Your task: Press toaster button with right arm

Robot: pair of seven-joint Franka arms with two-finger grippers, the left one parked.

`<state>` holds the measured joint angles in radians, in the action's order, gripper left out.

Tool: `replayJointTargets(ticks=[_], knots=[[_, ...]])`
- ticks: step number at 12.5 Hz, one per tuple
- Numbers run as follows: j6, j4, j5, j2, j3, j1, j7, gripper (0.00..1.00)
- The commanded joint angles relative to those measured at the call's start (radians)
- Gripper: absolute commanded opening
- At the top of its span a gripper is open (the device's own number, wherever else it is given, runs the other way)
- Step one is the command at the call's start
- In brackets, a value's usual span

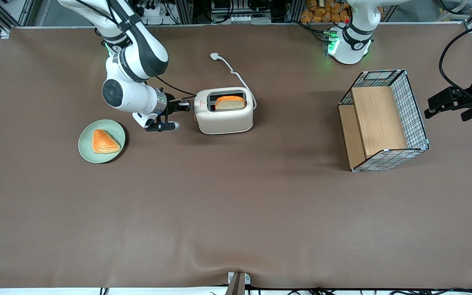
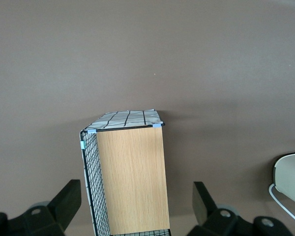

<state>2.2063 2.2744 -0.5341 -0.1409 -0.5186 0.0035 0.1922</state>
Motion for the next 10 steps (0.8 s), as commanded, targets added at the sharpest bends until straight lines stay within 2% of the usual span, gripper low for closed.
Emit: replayJointTargets(ticks=[1, 10], knots=[[0.035, 0.022, -0.027, 0.006, -0.003, 0.012, 0.001, 0.00], [0.171, 0.059, -0.027, -0.043, -0.003, 0.056, 0.001, 0.00]])
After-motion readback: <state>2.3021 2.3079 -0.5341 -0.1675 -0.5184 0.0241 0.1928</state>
